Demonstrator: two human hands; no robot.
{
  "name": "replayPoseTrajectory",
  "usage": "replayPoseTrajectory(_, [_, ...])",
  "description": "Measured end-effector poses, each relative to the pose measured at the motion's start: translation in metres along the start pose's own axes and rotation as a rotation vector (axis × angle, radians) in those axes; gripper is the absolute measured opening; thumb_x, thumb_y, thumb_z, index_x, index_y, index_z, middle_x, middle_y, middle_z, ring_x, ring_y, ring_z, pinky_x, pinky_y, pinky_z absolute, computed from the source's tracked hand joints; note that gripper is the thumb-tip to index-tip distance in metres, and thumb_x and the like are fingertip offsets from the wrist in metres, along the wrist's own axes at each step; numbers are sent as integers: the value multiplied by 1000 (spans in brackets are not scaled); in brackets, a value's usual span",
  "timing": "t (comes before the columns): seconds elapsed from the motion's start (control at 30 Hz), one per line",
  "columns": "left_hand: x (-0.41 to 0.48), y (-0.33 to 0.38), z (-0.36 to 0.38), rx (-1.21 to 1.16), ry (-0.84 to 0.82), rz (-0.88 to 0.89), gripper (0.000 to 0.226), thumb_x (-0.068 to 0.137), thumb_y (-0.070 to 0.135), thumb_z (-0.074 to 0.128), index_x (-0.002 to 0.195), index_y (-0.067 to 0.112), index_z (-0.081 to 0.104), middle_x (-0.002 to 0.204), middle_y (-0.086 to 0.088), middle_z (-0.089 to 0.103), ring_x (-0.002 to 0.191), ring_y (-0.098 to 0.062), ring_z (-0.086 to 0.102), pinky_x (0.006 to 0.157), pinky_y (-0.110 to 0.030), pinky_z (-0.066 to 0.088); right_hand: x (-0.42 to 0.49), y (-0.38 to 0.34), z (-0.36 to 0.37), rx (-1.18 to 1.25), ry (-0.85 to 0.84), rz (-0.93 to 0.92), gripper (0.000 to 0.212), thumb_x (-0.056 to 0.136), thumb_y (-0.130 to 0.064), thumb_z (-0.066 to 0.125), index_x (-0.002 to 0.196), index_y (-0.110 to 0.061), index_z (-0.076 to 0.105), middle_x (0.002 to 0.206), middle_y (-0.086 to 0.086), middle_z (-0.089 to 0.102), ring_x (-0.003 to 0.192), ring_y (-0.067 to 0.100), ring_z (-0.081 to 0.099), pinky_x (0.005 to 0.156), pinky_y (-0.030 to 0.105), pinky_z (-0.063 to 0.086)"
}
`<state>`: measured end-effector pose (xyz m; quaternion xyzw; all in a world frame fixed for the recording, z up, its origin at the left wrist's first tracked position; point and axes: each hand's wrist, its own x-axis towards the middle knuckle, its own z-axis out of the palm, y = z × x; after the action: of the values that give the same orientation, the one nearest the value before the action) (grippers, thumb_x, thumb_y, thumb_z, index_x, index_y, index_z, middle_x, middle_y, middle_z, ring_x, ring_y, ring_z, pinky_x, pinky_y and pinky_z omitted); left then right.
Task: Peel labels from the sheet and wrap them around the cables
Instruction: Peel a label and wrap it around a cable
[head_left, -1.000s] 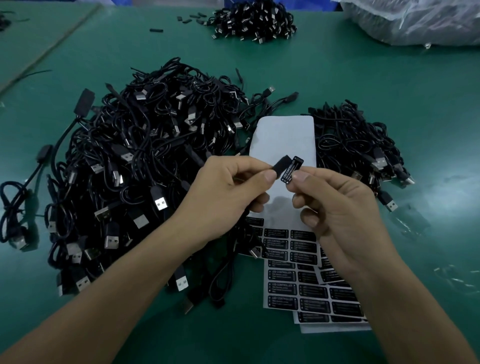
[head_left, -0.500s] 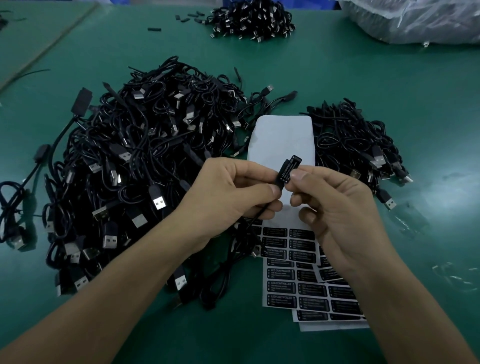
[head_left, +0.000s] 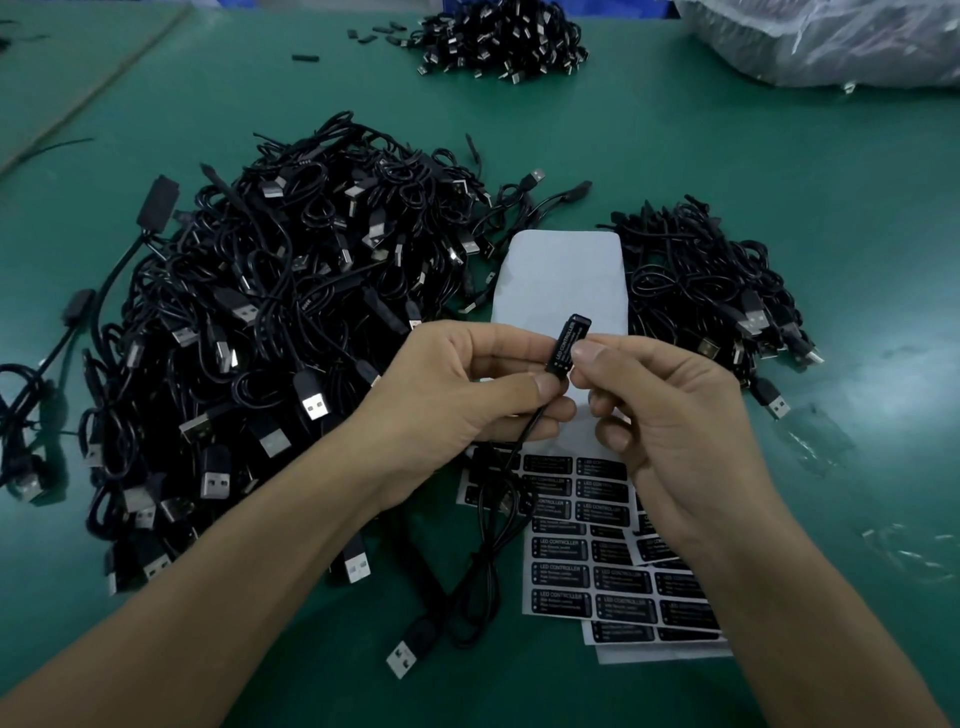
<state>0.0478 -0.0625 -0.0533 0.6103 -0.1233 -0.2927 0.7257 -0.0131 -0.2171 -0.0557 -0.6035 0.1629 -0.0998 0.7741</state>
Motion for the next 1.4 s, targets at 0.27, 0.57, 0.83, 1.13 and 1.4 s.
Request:
replayPoseTrajectory(0.27, [0, -2, 0, -6, -14, -2, 27, 71, 12, 75, 98, 6, 77, 87, -14, 77, 80, -22, 76, 70, -25, 60, -1, 6, 2, -70, 64, -53, 7, 79, -17, 79, 73, -20, 80, 70, 5, 63, 57, 5, 51, 47, 15, 39])
replayPoseTrajectory(0.57, [1, -2, 0, -35, -7, -23, 23, 77, 7, 73, 100, 4, 75, 88, -14, 76, 80, -22, 76, 69, -25, 60, -1, 9, 6, -96, 101, -144, 14, 81, -10, 79, 72, -21, 80, 58, -5, 63, 52, 4, 50, 49, 15, 40])
replayPoseTrajectory(0.83, [2, -3, 0, -53, -9, -27, 24, 75, 6, 74, 99, 4, 75, 85, -14, 76, 79, -22, 76, 69, -26, 60, -2, 11, 7, -179, 88, -273, 18, 83, -7, 78, 73, -21, 77, 54, -11, 64, 45, 2, 55, 50, 12, 43])
replayPoseTrajectory(1.13, [3, -6, -1, -43, -31, -11, 25, 74, 8, 74, 99, 4, 75, 85, -13, 76, 76, -19, 75, 70, -25, 60, -5, 11, 7, -205, 86, -324, 11, 82, -3, 78, 78, -13, 75, 52, -9, 64, 42, 2, 57, 46, 11, 44])
replayPoseTrajectory(1.4, [2, -8, -2, -36, -31, 5, 28, 74, 9, 74, 100, 2, 73, 85, -14, 75, 77, -21, 75, 70, -26, 60, -2, 12, 2, -201, 114, -307, 27, 76, -10, 86, 91, -19, 65, 64, -4, 70, 48, 4, 59, 51, 15, 47])
